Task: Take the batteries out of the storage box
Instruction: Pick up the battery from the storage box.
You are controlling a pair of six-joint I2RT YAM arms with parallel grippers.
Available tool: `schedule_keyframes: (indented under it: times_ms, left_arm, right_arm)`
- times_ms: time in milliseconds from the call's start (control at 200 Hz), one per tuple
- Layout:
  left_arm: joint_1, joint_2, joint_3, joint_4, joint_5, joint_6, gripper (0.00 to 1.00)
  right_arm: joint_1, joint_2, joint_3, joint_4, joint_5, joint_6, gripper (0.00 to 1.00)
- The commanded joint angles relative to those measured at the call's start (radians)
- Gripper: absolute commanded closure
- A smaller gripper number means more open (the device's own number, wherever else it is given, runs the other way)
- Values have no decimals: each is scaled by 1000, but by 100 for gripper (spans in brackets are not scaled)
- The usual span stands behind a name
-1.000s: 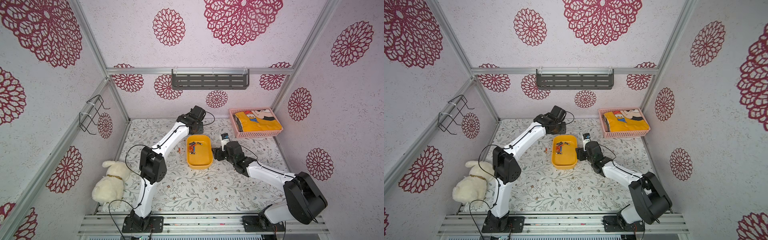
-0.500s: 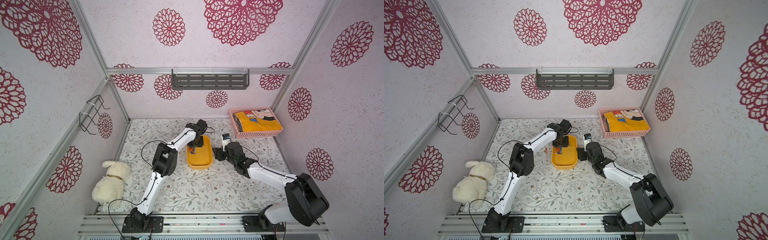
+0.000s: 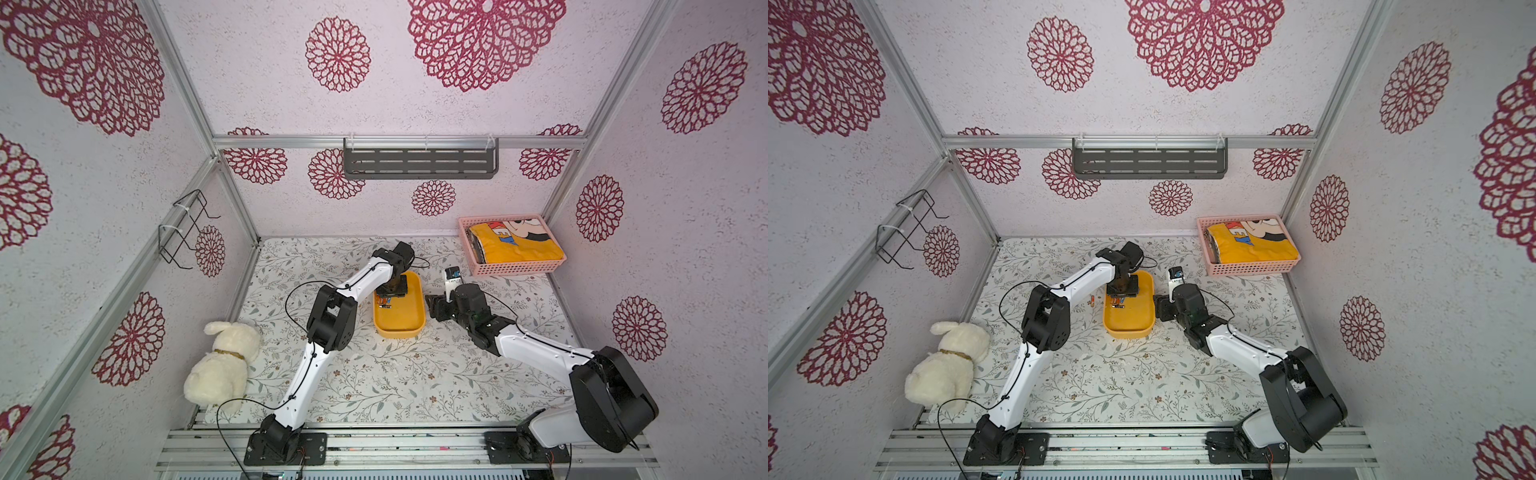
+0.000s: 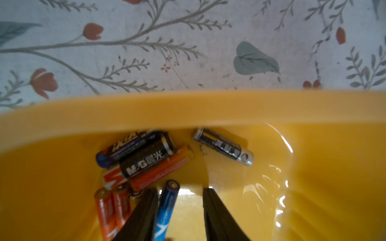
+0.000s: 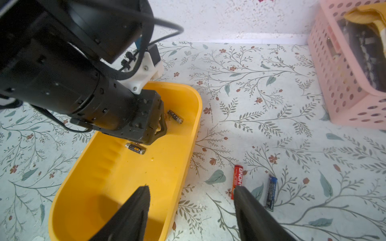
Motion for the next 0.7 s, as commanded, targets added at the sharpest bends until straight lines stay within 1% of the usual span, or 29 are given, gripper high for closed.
schedule_keyframes:
  times_ms: [0, 130, 195, 265, 335, 415, 470, 585, 691]
  left_arm:
    - [6, 43, 0, 7, 9, -2, 63]
    - [6, 52, 0, 6, 6, 1, 73]
    - [5, 54, 0, 6, 7, 2, 76]
    - [5, 55, -2, 7, 7, 4, 83]
    - [5, 58, 0, 6, 10, 6, 85]
    - [5, 58, 1, 5, 13, 6, 92]
    - [5, 53, 4, 3, 15, 5, 93]
    - [5, 39, 7, 9, 20, 4, 100]
    - [5, 20, 14, 9, 26, 4, 100]
  right_arm:
    - [-7, -29, -7, 28, 17, 0, 30]
    - [-9, -32, -6, 26, 21, -4, 30]
    - [-10, -37, -6, 22, 25, -5, 30]
    - [-12, -42, -7, 24, 31, -5, 29]
    - [-14, -43, -5, 23, 32, -6, 29]
    - [-16, -49, -5, 24, 35, -8, 29]
    - [-17, -51, -4, 23, 37, -9, 29]
    - [-18, -55, -4, 18, 37, -11, 29]
    - [-19, -59, -3, 15, 41, -10, 28]
